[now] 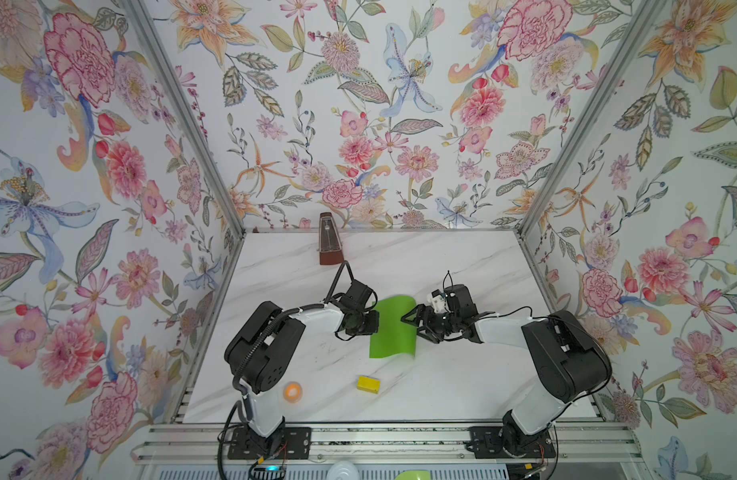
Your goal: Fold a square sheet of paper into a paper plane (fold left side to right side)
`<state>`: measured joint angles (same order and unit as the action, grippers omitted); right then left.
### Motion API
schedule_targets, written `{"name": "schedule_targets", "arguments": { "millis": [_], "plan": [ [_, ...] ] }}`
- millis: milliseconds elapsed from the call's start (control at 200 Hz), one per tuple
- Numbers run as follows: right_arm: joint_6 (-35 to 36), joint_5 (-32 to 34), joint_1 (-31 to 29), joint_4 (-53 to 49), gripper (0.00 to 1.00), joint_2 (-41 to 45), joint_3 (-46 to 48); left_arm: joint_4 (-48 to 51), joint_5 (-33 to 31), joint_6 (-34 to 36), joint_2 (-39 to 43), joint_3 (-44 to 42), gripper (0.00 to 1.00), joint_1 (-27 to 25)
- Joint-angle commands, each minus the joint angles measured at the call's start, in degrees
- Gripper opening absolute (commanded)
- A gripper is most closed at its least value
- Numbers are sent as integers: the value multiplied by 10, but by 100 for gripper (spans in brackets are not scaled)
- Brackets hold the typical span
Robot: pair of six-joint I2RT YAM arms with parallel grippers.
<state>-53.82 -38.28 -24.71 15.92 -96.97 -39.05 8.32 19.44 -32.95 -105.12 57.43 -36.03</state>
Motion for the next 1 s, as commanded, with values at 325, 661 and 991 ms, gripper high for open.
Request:
{"name": "schedule_targets", "arguments": {
  "millis": [325,661,991],
  "plan": [
    [-188,-66,-24,295,84,-28,123,21,-2,-25,-43,-3,0,0],
    [-178,-75,49,338,83,-63,113,28,-5,-24,-46,2,0,2],
    [-69,-21,105,87,66,32,124,32,-7,-26,-48,7,0,4]
  ]
}}
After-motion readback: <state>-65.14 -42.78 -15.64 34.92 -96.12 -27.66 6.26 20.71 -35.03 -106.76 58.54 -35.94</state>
